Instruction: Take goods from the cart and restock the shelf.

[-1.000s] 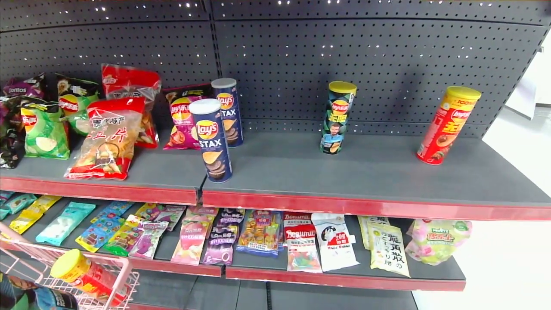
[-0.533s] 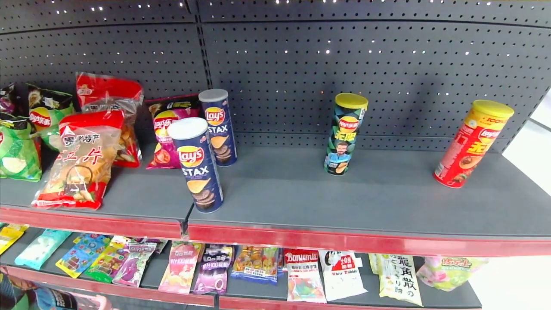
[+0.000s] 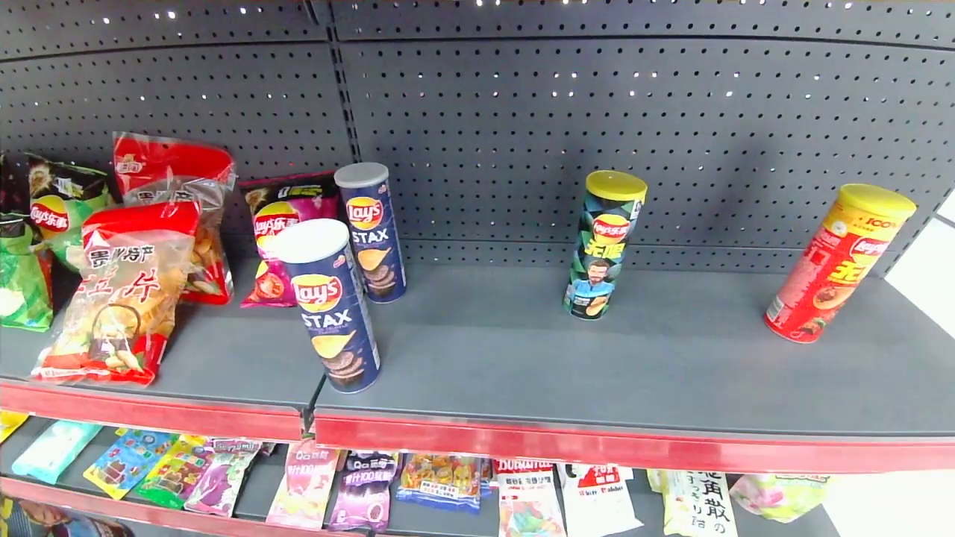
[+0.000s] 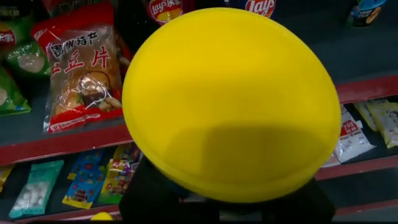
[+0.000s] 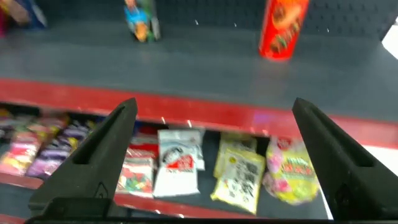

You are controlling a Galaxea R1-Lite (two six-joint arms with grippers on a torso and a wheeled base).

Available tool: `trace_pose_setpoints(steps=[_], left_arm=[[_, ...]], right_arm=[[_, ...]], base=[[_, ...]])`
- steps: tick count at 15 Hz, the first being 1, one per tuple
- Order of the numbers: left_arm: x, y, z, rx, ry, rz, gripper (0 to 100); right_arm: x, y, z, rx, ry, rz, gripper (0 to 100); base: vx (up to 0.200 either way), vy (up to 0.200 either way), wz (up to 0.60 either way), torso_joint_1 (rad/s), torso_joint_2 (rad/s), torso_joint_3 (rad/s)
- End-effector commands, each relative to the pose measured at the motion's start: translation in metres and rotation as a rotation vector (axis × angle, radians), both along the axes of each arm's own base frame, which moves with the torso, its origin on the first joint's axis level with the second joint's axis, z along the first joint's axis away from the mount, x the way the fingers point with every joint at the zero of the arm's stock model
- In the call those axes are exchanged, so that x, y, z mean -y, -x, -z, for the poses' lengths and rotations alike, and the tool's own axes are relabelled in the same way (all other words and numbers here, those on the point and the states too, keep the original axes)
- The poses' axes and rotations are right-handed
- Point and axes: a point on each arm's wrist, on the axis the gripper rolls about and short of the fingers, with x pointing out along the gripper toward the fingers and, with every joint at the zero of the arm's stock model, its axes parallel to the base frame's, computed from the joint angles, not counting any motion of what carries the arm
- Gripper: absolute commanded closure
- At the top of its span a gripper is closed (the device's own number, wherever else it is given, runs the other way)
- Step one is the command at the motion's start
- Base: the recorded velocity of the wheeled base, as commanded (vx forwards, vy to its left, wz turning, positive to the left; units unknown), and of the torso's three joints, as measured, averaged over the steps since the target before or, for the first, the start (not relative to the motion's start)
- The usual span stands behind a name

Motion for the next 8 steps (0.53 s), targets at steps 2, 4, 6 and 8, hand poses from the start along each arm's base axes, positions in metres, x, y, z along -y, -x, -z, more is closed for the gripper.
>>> trace_pose_setpoints(steps=[2,4,6,8], left_arm=[[0.001,-0.005,0.002,-0.032,0.044,0.014,100],[0.002,-0.010,-0.003,-0.025,0.118,0.041,100],[0.002,-0.015,-0.004,-0.047,0.118,0.047,100],[0.002,-0.022,-0.009,-0.069,0.116,0.048,100]], right_arm=[[-0.011,-0.085,-0.115,-0.127,0.021,-0.241,0],[-0.030,-0.132,-0.118,-0.177,0.065,-0.391,0],[-0.048,-0.168,-0.111,-0.223,0.073,-0.493,0],[-0.059,-0.202,-0.111,-0.248,0.075,-0.549,0]], base=[[0.000,0.000,0.00,0.000,0.00,0.000],[0.000,0.000,0.00,0.000,0.00,0.000],[0.000,0.000,0.00,0.000,0.00,0.000],[0.000,0.000,0.00,0.000,0.00,0.000]])
